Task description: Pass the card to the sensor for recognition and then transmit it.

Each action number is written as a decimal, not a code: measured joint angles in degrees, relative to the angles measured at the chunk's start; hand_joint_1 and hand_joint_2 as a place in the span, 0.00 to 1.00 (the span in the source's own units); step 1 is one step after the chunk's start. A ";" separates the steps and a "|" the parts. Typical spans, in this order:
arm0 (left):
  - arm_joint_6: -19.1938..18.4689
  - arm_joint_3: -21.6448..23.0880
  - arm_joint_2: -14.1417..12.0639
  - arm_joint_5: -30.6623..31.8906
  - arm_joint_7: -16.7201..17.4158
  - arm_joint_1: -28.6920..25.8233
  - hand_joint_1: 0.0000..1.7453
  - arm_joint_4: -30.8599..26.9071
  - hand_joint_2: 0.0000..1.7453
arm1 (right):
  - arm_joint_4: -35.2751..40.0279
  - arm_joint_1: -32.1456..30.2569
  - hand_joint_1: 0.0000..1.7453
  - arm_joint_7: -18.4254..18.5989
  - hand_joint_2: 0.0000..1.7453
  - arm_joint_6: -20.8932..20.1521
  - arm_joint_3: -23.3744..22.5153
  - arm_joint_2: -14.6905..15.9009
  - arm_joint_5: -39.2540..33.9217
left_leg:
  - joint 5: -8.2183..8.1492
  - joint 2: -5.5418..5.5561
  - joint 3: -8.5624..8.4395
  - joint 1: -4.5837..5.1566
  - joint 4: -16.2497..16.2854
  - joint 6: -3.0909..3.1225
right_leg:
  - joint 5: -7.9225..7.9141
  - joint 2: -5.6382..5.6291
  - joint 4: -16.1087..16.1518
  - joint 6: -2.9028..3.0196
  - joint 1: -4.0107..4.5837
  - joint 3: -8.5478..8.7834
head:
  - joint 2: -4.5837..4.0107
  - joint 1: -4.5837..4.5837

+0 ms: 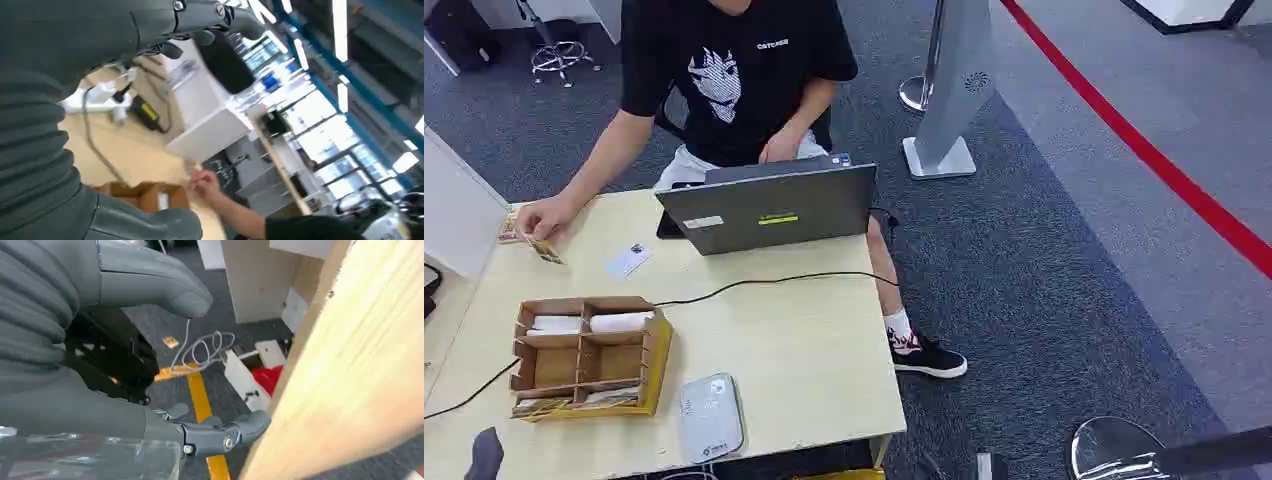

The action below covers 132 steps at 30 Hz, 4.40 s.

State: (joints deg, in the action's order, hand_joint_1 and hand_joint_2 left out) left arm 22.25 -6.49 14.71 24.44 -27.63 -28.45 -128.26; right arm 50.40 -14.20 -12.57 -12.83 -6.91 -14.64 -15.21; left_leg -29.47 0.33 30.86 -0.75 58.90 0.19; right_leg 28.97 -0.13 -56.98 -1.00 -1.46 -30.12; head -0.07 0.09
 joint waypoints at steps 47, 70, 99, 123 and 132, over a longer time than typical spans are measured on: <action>-28.72 -12.00 -14.80 43.54 24.96 20.47 0.00 4.38 1.00 | 12.04 2.88 0.00 -16.11 1.00 21.92 -19.63 -4.33 50.01 | 0.03 -0.01 0.04 -0.03 0.00 0.01 | -0.01 -0.05 -0.06 0.02 0.01 0.00 | 0.00 -0.07; -33.59 -14.27 -24.00 56.98 29.35 26.65 0.00 11.57 1.00 | 7.36 5.58 0.00 -21.53 1.00 24.65 -21.22 -4.02 54.29 | 0.10 0.05 0.06 -0.04 0.00 -0.01 | -0.03 0.01 -0.08 0.03 0.03 0.02 | 0.00 -0.07; -32.20 -7.56 -23.67 56.71 29.44 33.02 1.00 8.40 1.00 | 6.95 5.79 0.00 -21.64 1.00 26.53 -20.67 -4.02 52.58 | 0.19 0.17 0.07 -0.05 0.00 -0.02 | -0.06 0.08 -0.09 0.04 0.03 0.02 | 0.00 -0.04; -29.61 4.40 -14.82 60.23 25.24 27.34 1.00 1.73 1.00 | 7.41 5.76 0.00 -18.66 1.00 28.26 -19.82 -4.02 50.66 | 0.18 0.16 0.06 0.01 0.01 -0.02 | -0.06 0.07 -0.06 0.03 -0.01 -0.02 | 0.00 -0.04; -24.94 16.05 -11.71 55.53 23.85 19.08 1.00 1.67 1.00 | 11.69 5.38 0.00 -15.30 1.00 30.03 -16.98 -4.02 47.14 | 0.17 0.06 0.07 0.02 0.01 -0.01 | -0.06 0.02 -0.05 0.03 -0.02 -0.08 | 0.00 -0.07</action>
State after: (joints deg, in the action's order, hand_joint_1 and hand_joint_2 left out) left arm -2.69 9.56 3.00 79.97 -3.78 -9.37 -126.60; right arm 62.10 -8.82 -27.87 17.20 -23.89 -18.67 31.93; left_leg -29.30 0.39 30.93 -0.73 58.91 0.18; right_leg 28.91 -0.11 -57.03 -0.98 -1.48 -30.19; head -0.07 0.02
